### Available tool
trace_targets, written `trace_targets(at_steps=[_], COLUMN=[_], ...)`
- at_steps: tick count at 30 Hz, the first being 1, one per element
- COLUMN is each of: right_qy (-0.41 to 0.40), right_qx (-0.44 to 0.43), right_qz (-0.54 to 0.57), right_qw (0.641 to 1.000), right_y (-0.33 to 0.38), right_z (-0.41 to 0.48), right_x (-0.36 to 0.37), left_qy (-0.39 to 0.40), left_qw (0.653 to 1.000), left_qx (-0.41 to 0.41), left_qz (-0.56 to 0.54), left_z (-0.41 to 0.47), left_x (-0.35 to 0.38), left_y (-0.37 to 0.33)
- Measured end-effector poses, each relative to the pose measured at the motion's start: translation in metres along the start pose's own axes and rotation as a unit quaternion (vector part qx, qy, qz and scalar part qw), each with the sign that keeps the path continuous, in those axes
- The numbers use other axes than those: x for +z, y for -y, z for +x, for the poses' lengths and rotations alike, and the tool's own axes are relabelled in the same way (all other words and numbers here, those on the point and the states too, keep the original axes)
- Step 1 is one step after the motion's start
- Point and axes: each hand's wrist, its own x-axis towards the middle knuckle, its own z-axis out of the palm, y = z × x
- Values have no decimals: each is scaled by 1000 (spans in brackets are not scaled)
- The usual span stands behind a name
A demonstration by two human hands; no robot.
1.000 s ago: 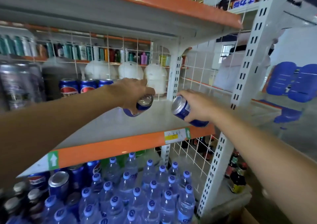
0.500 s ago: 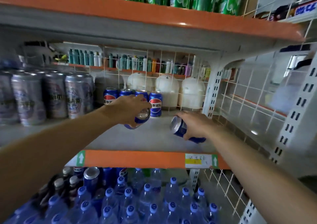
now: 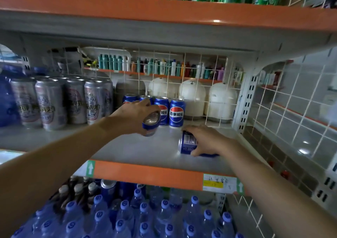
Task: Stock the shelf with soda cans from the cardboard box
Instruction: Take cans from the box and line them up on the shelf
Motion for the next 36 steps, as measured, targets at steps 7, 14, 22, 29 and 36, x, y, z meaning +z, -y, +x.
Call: trace_targets(at_steps=[7,14,22,29,36], right_qy=[-5,16,17,-49,-105], right_qx=[-4,24,44,0,-32], right_qz=[7,30,126,282,309], right_qw=[1000,999,991,958,945], right_y=[0,5,15,40,51], right_z=[1,4,9,38,54], right_x=[0,-2,-13,-24,-11], left_qy=[-77,-134,-171,-147,-118], left_qw=[978,914,850,815,777], left_qx=[4,12,47,80,85], left_qz=[-193,-382,-495,-555,-613], left_z=[11,19,13,-1,-8], left_x=[10,30,31,27,38], left_y=[9,30,42,49,51])
